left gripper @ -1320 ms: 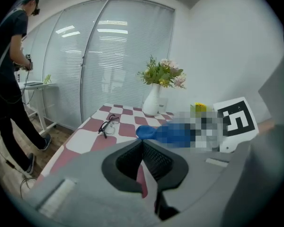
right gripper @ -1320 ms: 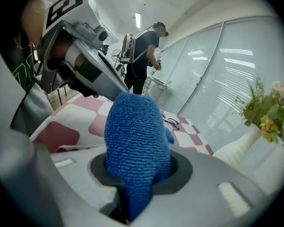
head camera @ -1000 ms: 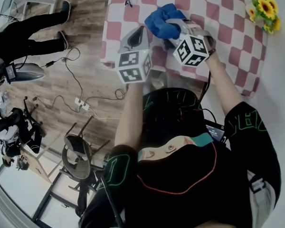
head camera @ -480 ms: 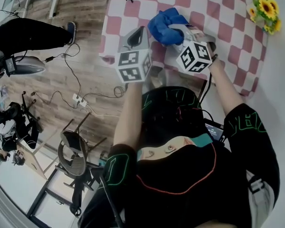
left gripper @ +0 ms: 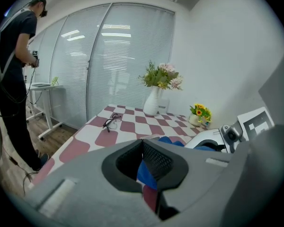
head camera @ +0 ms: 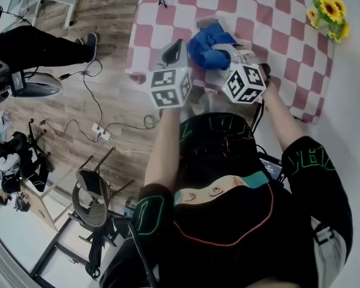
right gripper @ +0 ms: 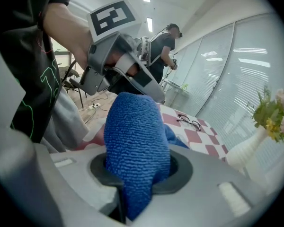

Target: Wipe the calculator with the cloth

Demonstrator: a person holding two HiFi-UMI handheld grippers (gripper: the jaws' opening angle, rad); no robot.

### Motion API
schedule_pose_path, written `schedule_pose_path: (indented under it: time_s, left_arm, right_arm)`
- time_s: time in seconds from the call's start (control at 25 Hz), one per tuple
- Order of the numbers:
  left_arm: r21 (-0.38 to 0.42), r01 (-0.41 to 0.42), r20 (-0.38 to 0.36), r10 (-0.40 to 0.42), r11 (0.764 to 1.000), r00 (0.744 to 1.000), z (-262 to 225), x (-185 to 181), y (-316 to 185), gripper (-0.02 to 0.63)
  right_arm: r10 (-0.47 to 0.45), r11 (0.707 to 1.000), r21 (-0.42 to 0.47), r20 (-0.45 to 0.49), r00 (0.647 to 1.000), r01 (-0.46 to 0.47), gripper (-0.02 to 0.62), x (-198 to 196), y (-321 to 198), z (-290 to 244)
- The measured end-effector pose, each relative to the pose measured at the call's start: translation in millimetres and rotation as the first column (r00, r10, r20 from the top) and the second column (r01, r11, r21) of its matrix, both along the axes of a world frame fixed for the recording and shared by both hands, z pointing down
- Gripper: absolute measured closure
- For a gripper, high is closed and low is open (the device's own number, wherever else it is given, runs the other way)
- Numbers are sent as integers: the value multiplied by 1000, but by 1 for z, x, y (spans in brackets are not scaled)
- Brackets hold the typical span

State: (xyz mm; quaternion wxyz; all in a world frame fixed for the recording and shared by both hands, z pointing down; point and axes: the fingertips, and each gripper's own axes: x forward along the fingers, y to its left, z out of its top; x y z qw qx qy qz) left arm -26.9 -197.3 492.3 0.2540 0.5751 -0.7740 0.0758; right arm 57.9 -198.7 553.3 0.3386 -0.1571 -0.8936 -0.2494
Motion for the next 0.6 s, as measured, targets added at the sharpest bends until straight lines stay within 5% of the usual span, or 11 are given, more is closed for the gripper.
schedule_pose_path:
  time_s: [0.44, 0.6]
  left_arm:
    - [63, 29, 22, -30, 998, 999, -20, -14, -12, 595]
    - [96, 35, 39, -39, 995, 999, -34, -24, -21, 595]
  right_arm:
    - [-111, 986, -137, -101, 989, 97, 479, 16, 24, 1]
    - [-111, 967, -237, -65, 992, 93, 480, 5, 24, -22]
